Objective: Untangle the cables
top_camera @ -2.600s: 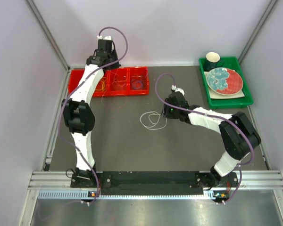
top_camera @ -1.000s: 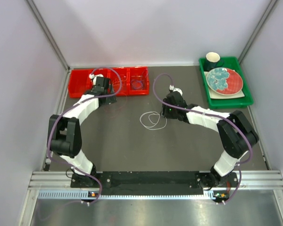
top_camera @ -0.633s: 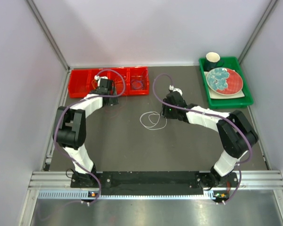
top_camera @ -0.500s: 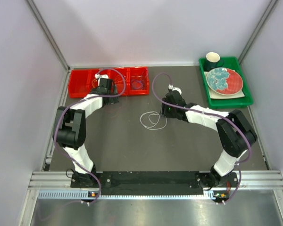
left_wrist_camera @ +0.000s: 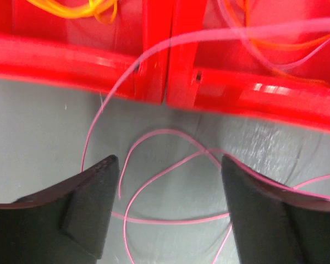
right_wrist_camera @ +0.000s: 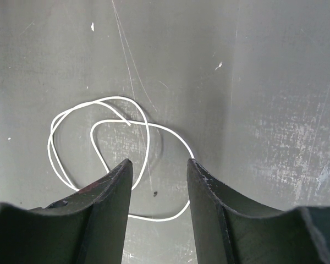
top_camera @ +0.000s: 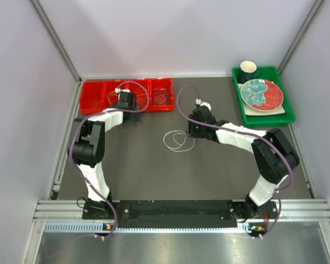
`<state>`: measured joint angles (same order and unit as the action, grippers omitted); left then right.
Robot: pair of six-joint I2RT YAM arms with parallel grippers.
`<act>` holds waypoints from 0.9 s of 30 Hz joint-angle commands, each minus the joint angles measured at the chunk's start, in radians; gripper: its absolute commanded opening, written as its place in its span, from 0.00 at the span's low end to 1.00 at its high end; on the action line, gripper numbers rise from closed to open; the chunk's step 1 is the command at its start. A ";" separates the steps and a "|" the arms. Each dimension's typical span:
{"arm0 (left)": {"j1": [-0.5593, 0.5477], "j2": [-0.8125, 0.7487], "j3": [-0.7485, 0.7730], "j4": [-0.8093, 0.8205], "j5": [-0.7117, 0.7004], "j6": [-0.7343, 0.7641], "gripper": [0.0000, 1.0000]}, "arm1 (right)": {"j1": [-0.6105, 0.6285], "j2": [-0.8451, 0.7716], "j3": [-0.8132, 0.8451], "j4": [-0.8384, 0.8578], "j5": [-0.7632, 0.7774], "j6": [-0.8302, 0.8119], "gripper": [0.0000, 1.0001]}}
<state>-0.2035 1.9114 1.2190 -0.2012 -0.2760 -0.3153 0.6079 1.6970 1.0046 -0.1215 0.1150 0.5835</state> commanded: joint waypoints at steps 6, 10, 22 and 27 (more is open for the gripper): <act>0.006 0.054 0.119 0.023 0.004 -0.004 0.33 | 0.013 0.013 0.051 0.005 0.020 -0.013 0.44; 0.006 0.060 0.132 0.020 0.006 -0.004 0.01 | 0.012 0.016 0.055 0.000 0.022 -0.013 0.44; 0.004 -0.060 0.198 -0.086 -0.012 -0.019 0.00 | 0.015 0.013 0.055 -0.001 0.025 -0.013 0.44; 0.006 -0.156 0.182 -0.153 -0.094 -0.019 0.00 | 0.015 0.013 0.057 -0.001 0.022 -0.013 0.44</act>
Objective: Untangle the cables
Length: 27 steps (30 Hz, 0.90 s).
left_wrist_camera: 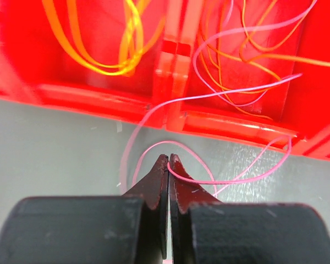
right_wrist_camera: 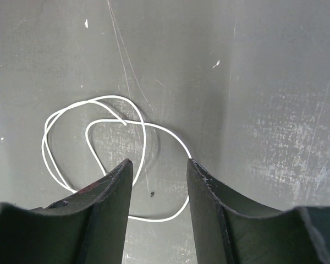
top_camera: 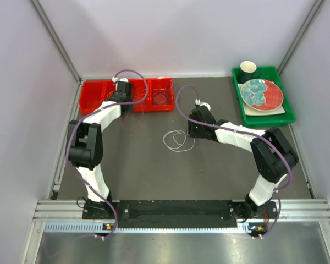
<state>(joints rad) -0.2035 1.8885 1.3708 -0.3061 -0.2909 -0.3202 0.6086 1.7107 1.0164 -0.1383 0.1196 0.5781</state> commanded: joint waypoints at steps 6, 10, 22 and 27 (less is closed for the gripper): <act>0.012 -0.135 -0.053 -0.103 -0.119 -0.046 0.37 | 0.014 0.000 0.045 0.014 0.018 -0.009 0.44; 0.026 -0.074 -0.058 -0.145 -0.120 -0.082 0.81 | 0.013 -0.002 0.042 0.017 0.017 -0.009 0.44; 0.036 -0.028 -0.150 -0.030 -0.016 -0.128 0.87 | 0.013 0.000 0.042 0.017 0.015 -0.009 0.44; 0.036 0.007 -0.148 -0.022 -0.002 -0.140 0.72 | 0.014 0.000 0.044 0.016 0.015 -0.009 0.44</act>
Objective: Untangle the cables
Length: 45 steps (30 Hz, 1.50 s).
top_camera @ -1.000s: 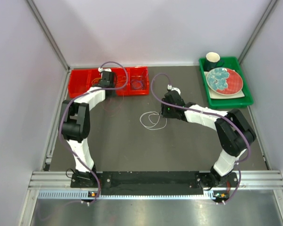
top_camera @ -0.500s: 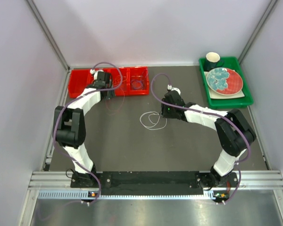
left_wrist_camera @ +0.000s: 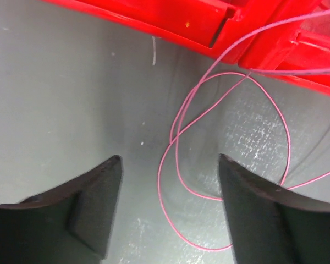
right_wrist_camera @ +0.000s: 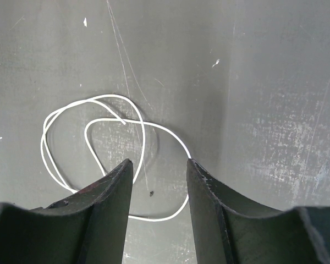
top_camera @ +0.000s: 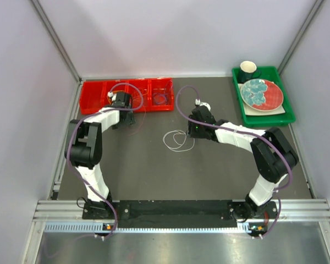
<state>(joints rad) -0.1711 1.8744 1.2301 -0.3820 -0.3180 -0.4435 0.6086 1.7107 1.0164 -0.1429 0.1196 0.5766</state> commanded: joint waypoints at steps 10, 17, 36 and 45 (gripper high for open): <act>0.005 0.069 0.026 0.031 0.022 -0.015 0.00 | 0.014 0.001 0.045 0.020 0.015 -0.007 0.44; 0.002 0.022 0.078 -0.020 0.066 -0.020 0.00 | 0.014 0.003 0.045 0.020 0.015 -0.009 0.44; -0.010 -0.057 0.549 -0.118 0.148 -0.055 0.00 | 0.013 0.004 0.050 0.016 0.018 -0.007 0.43; -0.016 0.143 0.953 -0.179 0.100 -0.044 0.00 | 0.014 0.009 0.053 0.014 0.020 -0.009 0.43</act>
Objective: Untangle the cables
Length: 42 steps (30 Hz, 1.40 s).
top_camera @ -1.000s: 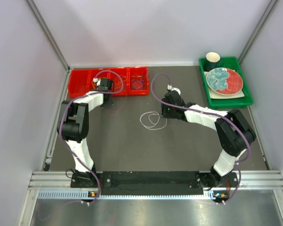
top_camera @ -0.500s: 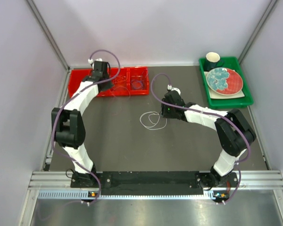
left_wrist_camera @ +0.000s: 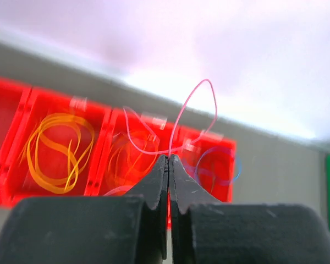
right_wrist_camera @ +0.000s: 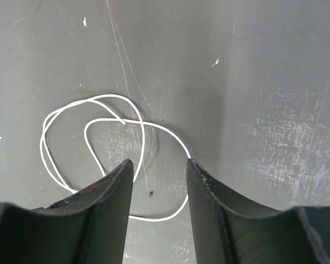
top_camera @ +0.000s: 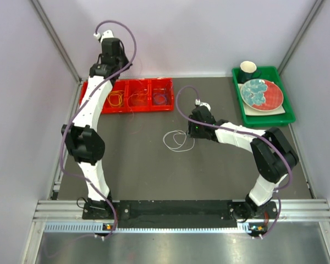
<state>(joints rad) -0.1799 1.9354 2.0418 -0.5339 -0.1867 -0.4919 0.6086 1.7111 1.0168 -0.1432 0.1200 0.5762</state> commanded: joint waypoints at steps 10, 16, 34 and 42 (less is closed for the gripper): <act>-0.007 0.211 0.031 0.018 -0.079 0.036 0.00 | 0.016 0.013 0.055 0.013 0.021 -0.009 0.43; -0.007 0.211 -0.132 0.084 -0.063 0.033 0.00 | 0.016 0.016 0.062 0.008 0.023 -0.010 0.43; -0.018 0.049 -0.240 0.034 -0.045 0.073 0.71 | 0.022 0.024 0.074 -0.006 0.035 -0.012 0.43; -0.018 -0.180 -0.621 0.136 -0.085 0.075 0.72 | 0.022 0.021 0.071 -0.007 0.032 -0.013 0.43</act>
<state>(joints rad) -0.1993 1.8477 1.5494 -0.4808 -0.2298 -0.4236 0.6189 1.7294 1.0485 -0.1654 0.1379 0.5755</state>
